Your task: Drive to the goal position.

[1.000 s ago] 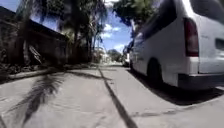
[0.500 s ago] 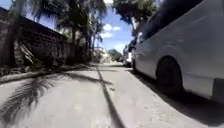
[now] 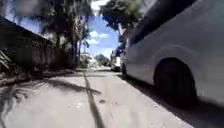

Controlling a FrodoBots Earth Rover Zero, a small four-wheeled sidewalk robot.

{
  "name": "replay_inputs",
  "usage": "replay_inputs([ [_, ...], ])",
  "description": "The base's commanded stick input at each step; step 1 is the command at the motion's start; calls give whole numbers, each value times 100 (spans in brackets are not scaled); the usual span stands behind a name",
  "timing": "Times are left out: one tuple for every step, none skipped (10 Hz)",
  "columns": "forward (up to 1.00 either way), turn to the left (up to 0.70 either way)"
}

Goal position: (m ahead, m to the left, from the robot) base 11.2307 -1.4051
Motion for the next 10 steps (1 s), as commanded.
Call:
replay_inputs([
  [100, -2],
  [100, 0],
  [100, 0],
  [100, 0],
  [100, 0],
  [100, 0],
  [100, 0],
  [100, 0],
  [100, 6],
  [100, 28],
])
